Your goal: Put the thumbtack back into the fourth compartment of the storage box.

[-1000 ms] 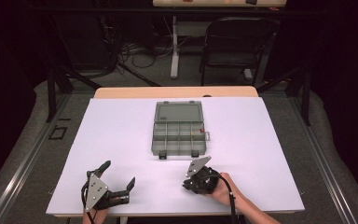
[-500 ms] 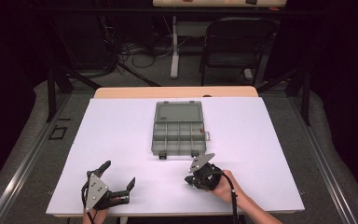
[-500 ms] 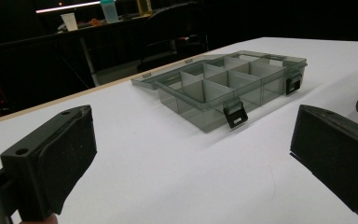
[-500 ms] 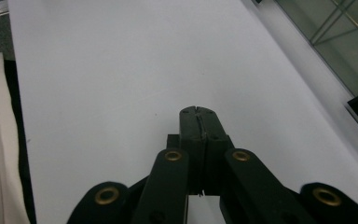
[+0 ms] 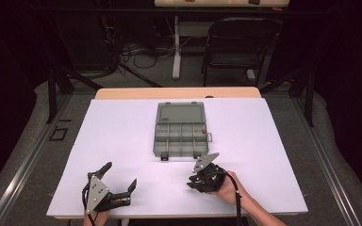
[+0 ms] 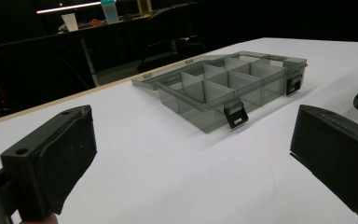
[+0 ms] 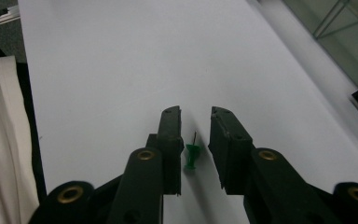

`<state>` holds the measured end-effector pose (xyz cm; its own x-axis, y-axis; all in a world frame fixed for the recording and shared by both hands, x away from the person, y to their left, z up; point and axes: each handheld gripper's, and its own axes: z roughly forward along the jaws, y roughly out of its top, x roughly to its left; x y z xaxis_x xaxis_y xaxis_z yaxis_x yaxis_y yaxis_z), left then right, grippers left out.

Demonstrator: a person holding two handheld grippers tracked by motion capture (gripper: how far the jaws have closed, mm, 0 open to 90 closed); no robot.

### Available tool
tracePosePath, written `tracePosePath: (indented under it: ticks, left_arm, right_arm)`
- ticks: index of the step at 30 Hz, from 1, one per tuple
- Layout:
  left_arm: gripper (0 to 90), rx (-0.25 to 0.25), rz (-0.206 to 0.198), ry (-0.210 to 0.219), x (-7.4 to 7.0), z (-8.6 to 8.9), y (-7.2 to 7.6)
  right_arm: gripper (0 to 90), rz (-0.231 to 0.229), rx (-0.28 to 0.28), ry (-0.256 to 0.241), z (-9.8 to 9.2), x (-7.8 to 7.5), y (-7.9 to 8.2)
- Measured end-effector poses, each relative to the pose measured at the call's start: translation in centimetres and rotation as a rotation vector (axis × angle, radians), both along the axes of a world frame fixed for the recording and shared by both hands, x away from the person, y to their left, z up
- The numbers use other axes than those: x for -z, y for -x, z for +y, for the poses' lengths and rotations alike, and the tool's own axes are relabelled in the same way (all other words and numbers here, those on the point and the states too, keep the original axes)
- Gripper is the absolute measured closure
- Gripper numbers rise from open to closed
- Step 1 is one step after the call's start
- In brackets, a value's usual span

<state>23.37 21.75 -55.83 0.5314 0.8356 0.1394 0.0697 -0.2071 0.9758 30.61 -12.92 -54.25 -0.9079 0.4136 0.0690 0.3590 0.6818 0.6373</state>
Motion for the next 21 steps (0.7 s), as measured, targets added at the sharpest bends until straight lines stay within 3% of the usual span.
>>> tracePosePath:
  ticks: [5, 10, 21]
  left_arm:
    - [0.2, -0.002, 0.0, 0.0, -0.01, 0.04, 0.01]
    - [0.2, -0.001, -0.001, 0.001, -0.01, 0.03, 0.02]
    - [0.2, -0.001, -0.001, 0.0, 0.0, 0.02, 0.01]
  right_arm:
    - [79.3, 0.01, -0.007, 0.041, 0.24, 0.59, 0.06]
    - [83.3, 0.001, 0.0, 0.046, 0.22, 0.58, 0.12]
    - [83.4, -0.022, 0.022, 0.0, -0.36, -0.26, -0.17]
